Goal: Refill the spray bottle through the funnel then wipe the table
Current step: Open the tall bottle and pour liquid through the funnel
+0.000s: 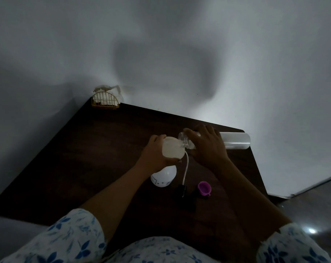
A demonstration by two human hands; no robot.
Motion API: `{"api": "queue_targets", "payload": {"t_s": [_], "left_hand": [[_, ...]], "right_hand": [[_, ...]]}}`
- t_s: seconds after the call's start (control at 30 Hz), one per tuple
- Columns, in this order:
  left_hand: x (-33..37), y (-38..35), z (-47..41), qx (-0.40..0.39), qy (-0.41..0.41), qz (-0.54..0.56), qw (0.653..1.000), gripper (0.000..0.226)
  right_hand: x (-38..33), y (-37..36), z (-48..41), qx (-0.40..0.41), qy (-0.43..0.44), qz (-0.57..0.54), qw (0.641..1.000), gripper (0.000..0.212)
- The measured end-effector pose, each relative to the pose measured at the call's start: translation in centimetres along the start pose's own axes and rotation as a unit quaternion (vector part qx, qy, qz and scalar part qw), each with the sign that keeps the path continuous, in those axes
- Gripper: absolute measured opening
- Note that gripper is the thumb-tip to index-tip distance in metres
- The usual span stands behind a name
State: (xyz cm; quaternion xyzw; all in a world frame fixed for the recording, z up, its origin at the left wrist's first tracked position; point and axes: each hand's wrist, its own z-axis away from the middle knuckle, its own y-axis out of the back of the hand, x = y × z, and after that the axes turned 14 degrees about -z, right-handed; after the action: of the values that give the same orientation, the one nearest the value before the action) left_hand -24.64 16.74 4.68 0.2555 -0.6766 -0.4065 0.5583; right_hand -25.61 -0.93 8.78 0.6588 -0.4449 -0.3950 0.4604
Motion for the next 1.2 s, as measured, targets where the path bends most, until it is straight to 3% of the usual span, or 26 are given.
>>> {"api": "queue_targets", "payload": {"t_s": [1.2], "left_hand": [[-0.39, -0.28, -0.60, -0.002, 0.012, -0.003, 1.000, 0.097]], "right_hand": [[-0.66, 0.01, 0.13, -0.002, 0.007, 0.004, 1.000, 0.067]]}}
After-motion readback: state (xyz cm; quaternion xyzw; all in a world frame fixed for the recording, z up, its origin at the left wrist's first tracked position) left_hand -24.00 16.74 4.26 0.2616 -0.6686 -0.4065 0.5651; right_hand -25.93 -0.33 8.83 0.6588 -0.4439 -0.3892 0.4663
